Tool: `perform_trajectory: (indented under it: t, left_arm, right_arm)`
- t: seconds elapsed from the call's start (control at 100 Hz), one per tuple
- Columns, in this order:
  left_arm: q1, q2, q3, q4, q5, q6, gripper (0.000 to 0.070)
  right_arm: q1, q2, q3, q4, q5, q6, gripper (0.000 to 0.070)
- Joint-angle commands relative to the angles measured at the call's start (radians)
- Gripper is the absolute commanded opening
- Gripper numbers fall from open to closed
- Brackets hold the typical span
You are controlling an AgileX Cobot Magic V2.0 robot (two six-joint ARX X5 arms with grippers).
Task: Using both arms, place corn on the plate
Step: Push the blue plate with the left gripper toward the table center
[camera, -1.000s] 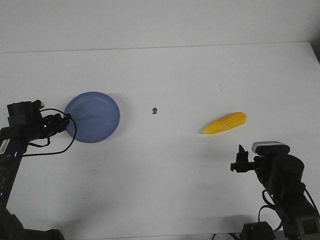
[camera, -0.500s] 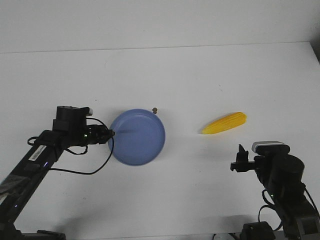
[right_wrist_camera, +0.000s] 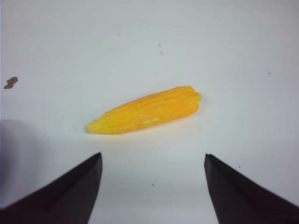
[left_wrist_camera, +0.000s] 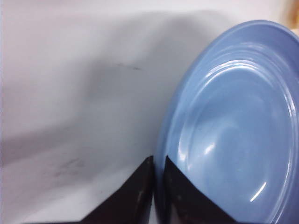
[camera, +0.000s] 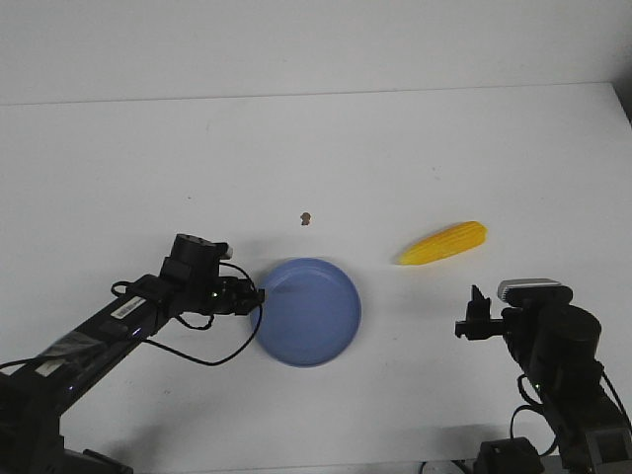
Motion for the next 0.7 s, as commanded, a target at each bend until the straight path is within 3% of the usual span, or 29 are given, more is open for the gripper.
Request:
perform_trajectory:
  t: [0.0, 0.25, 0.41, 0.55, 0.6, 0.69]
  left_arm:
    - [-0.013, 0.033, 0.01, 0.015, 0.006, -0.025, 0.0004]
    - [-0.031, 0.062, 0.01, 0.032, -0.014, -0.025, 0.0022]
    - [-0.031, 0.062, 0.01, 0.029, -0.014, -0.025, 0.0226]
    - [-0.031, 0.062, 0.01, 0.024, -0.013, -0.025, 0.0239]
    - [-0.031, 0.062, 0.01, 0.025, -0.013, -0.025, 0.0318]
    - [-0.027, 0.059, 0.01, 0.031, -0.013, -0.023, 0.056]
  right_arm:
    - [0.0, 0.003, 0.018, 0.003, -0.001, -0.003, 0.0462]
    - [0.0, 0.003, 0.017, -0.02, -0.001, -0.003, 0.0462]
    - [0.0, 0.003, 0.018, -0.021, -0.001, -0.003, 0.0462]
    - [0.0, 0.003, 0.018, -0.021, -0.001, -0.003, 0.0462]
    - [0.0, 0.003, 0.017, -0.021, -0.001, -0.003, 0.0462]
    - [0.0, 0.003, 0.018, -0.02, -0.001, -0.003, 0.0462]
